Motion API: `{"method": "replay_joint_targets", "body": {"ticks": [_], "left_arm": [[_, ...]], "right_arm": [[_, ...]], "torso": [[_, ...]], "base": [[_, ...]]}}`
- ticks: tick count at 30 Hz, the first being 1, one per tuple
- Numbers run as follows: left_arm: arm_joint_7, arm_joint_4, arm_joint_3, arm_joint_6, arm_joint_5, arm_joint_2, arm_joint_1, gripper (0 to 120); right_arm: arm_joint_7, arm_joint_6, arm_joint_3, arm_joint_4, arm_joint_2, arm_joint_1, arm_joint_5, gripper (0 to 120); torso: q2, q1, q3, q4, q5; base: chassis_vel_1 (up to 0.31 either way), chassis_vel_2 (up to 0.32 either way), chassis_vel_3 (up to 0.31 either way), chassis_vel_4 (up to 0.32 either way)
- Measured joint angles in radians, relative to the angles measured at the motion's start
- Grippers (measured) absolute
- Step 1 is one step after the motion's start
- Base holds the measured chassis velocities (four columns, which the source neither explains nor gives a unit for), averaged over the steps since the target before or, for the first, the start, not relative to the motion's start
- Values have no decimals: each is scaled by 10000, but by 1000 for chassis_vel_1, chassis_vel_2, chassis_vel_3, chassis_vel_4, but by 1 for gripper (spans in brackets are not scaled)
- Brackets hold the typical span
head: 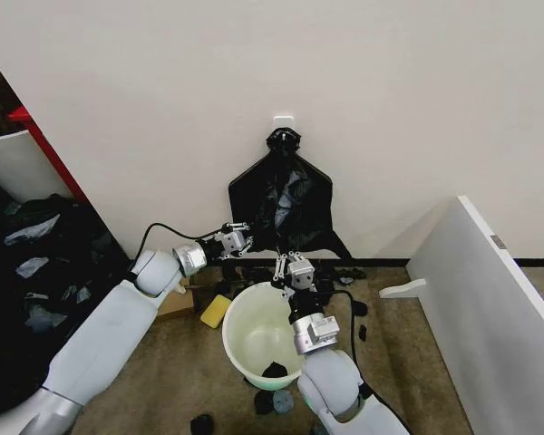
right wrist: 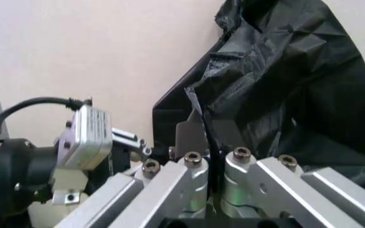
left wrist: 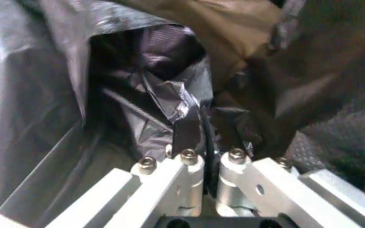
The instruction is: Place the garbage bag over the trash bin.
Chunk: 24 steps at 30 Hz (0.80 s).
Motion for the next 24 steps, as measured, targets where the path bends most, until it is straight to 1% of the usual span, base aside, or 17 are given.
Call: {"method": "replay_joint_targets", "body": {"ticks": [2,5,8,9,12,13,15,17,18,19,20,23,24], "left_arm": [[-98,-50,1,81,-134,1,50,0],[-994,-595,68,641,-1451,71,541,0],[-1694,-960,75,893,-2207,95,947,0],[-1694,-960,75,893,-2207,95,947,0],[-2876,-1692,-113,1201,-3385,12,1834,0],[-3099,-1878,-243,1265,-3496,-22,2087,0],[-3278,-2050,-465,1279,-3275,-27,2418,0],[-3290,-2053,-557,1162,-2882,73,2484,0],[-3290,-2053,-557,1162,-2882,73,2484,0],[-3262,-2053,-580,1078,-2670,194,2462,0],[-3188,-2052,-577,1040,-2526,310,2397,5],[-2884,-2048,-496,962,-2280,604,2142,15],[-2607,-2011,-398,920,-2150,797,1936,22]], "right_arm": [[-3,6,0,4,-3,-7,-10,0],[-24,92,19,14,-22,-48,-76,0],[-25,123,40,14,-39,-74,-82,0],[-25,123,40,14,-39,-74,-82,0],[11,133,107,38,-152,-121,-50,0],[13,133,129,64,-205,-134,-40,0],[9,147,140,103,-279,-137,-7,0],[-26,191,138,117,-277,-141,0,0],[-26,191,138,117,-277,-141,0,0],[-61,217,123,130,-241,-151,-3,0],[-94,242,102,135,-206,-161,-9,0],[-185,320,44,140,-136,-199,-66,0],[-251,365,23,147,-106,-230,-129,0]], "torso": [[0,0,0,0,0],[0,-1,0,0,1],[1,-1,0,1,1],[1,-1,0,1,1],[0,-1,0,1,0],[1,-1,0,1,-1],[2,-1,-1,2,0],[2,-1,0,1,-3],[2,-1,0,1,-3],[2,-1,0,1,0],[2,-1,0,2,0],[2,-1,-1,1,0],[2,-1,0,0,1]], "base": [[0,0,0,0],[0,0,0,0],[0,0,0,0],[0,0,0,0],[0,0,0,0],[0,0,0,0],[0,0,0,0],[0,0,0,0],[0,0,0,0],[0,0,0,0],[0,0,0,0],[0,0,0,0],[0,0,0,0]]}}
